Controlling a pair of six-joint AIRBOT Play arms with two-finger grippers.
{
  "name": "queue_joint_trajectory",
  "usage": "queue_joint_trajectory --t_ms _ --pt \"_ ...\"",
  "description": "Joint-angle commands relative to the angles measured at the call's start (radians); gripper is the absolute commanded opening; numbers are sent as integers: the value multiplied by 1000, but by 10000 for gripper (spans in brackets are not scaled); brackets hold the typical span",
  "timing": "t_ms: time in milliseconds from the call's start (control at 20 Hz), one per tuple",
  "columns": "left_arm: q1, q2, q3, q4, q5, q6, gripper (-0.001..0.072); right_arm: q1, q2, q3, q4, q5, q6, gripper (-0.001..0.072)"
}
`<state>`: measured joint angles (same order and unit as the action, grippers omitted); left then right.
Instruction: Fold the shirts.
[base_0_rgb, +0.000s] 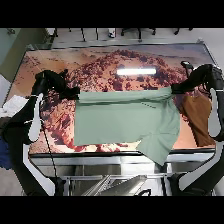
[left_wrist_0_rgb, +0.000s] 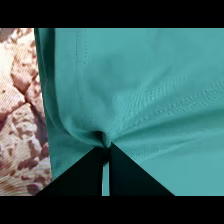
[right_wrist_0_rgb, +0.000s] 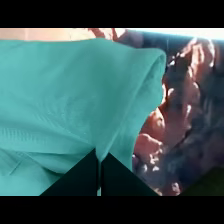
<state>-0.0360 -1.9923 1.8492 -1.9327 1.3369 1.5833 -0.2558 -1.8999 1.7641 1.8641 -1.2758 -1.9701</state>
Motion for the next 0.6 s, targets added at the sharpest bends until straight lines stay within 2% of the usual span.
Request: queue_joint_trajectory --t_ms 0,150,550 --pt "0 0 -42 6 -38 -7 13 11 0 -51 -52 12 14 13" --pt "-2 -5 -43 45 -74 -22 14 10 -2 -87 -74 72 40 13" --pt "-1 -9 -43 27 -98 -21 14 23 -20 -92 -71 80 49 15"
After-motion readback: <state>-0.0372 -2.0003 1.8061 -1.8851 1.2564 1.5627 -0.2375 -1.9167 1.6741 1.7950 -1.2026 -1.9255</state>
